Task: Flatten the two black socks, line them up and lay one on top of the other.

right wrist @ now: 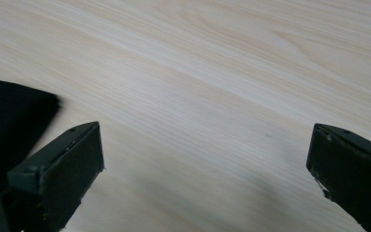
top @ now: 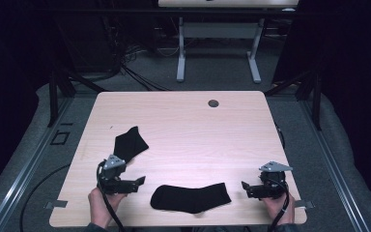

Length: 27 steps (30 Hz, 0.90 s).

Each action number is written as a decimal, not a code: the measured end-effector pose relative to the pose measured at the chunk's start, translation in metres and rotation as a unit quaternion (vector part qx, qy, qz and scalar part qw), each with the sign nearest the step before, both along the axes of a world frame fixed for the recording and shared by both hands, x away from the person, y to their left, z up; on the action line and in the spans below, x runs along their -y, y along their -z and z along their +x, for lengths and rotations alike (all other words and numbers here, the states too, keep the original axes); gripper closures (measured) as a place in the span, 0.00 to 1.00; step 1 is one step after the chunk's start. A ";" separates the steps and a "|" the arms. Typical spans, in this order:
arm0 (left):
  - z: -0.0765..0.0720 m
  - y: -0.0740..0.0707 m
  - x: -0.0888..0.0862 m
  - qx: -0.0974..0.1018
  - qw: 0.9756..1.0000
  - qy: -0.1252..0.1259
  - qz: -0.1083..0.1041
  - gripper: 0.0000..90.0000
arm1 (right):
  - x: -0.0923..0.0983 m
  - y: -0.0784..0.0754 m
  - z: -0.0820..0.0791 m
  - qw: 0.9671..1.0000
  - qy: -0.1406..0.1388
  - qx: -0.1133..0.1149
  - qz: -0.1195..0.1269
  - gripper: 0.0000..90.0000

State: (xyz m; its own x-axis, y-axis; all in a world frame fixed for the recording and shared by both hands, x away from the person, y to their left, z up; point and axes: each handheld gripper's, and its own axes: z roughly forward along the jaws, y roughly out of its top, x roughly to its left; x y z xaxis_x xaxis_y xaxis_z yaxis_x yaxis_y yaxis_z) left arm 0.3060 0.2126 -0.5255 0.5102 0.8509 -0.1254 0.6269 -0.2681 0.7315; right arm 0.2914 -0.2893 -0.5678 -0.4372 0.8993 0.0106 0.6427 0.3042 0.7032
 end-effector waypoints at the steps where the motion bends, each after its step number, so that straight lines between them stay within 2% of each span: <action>1: 0.005 -0.003 -0.005 0.000 1.000 -0.008 0.000 0.12 | 0.004 0.003 0.001 1.000 0.008 0.001 -0.001 0.00; 3: 0.016 -0.009 -0.016 0.005 1.000 -0.025 0.010 0.11 | 0.011 0.008 0.003 1.000 0.012 0.003 -0.008 0.00; 5: 0.029 -0.013 -0.024 0.002 0.999 -0.035 0.010 0.10 | 0.015 0.013 0.005 1.000 0.022 0.008 -0.018 0.00; 7: 0.041 -0.014 -0.029 0.002 0.999 -0.044 0.011 0.11 | 0.018 0.017 0.007 1.000 0.021 0.000 -0.022 0.00; 9: 0.053 -0.014 -0.031 -0.002 0.999 -0.049 0.016 0.13 | 0.019 0.018 0.008 0.999 0.025 0.006 -0.024 0.00; 11: 0.066 -0.012 -0.030 -0.007 0.999 -0.047 0.021 0.15 | 0.019 0.018 0.010 0.999 0.023 0.002 -0.025 0.00; 14: 0.086 -0.006 -0.022 -0.020 0.998 -0.046 0.030 0.17 | 0.022 0.019 0.012 0.999 0.030 -0.004 -0.013 0.00; 16: 0.099 0.002 -0.014 -0.029 0.997 -0.041 0.051 0.18 | 0.023 0.020 0.013 0.999 0.030 -0.007 -0.007 0.00; 18: 0.112 0.010 -0.008 -0.050 0.997 -0.037 0.045 0.19 | 0.022 0.020 0.012 0.999 0.032 0.001 -0.007 0.01; 19: 0.116 0.014 -0.005 -0.054 0.997 -0.044 0.044 0.19 | 0.023 0.020 0.012 1.000 0.029 0.002 -0.006 0.01; 22: 0.127 0.021 -0.001 -0.063 0.996 -0.046 0.051 0.21 | 0.023 0.020 0.011 1.000 0.026 0.001 -0.003 0.02; 24: 0.132 0.025 0.002 -0.066 0.995 -0.044 0.063 0.23 | 0.023 0.020 0.012 1.000 0.027 0.000 -0.002 0.02; 27: 0.137 0.032 0.002 -0.078 0.994 -0.049 0.064 0.25 | 0.023 0.020 0.012 1.000 0.029 0.001 0.000 0.02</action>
State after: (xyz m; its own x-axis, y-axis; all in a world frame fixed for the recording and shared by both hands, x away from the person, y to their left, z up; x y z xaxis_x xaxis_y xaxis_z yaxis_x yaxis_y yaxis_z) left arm 0.4426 0.2106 -0.5574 0.4069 0.9096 -0.0840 0.7580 -0.2848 0.5868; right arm 0.3034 -0.3127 -0.5882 -0.3839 0.9233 0.0093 0.6586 0.2668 0.7036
